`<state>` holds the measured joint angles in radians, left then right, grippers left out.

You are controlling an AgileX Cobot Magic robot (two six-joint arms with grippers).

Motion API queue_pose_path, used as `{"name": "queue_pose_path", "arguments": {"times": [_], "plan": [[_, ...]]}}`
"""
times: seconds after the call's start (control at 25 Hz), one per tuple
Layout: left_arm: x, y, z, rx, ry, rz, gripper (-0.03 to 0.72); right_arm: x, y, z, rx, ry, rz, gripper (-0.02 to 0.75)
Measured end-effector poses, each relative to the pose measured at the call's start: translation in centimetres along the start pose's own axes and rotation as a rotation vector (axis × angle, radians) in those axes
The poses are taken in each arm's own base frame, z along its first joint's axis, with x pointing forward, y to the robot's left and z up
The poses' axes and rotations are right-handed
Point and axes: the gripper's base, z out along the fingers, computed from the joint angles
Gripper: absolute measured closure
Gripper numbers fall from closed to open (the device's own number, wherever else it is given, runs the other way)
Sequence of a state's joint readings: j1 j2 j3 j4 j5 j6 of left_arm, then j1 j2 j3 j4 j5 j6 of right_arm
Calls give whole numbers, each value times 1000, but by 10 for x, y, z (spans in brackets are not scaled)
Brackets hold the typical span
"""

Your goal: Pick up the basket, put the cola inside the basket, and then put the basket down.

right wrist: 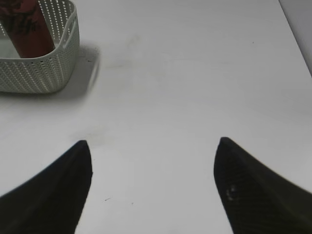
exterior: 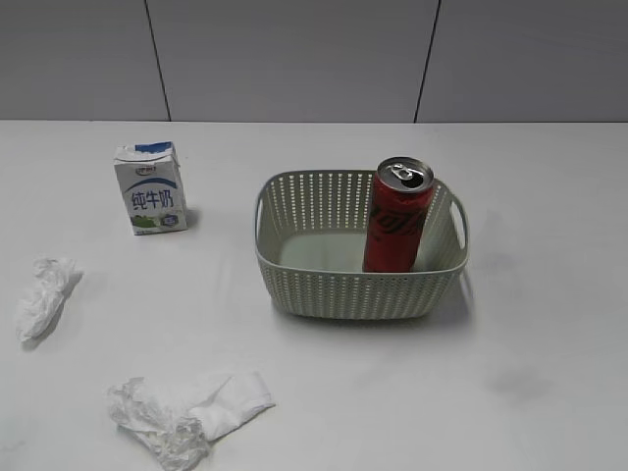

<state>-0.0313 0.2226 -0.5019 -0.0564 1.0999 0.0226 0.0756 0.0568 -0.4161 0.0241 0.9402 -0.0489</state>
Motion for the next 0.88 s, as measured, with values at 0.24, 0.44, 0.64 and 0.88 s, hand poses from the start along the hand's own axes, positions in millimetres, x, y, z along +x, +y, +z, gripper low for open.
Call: {"name": "queue_pose_path", "arguments": {"times": [0.24,0.44,0.64,0.88], "plan": [[9,-1,-12,0,-98,0,99,0,0,0,0,0,0,147],[17,-1,-21,1,-184,2,99,0,0,0,0,0,0,147],[19,-1,-23,0,-202,-3,99,3,0,-6,2,-46,-1,147],[19,-1,-23,-3,-206,-3,99,4,0,-8,2,-59,-1,147]]}}
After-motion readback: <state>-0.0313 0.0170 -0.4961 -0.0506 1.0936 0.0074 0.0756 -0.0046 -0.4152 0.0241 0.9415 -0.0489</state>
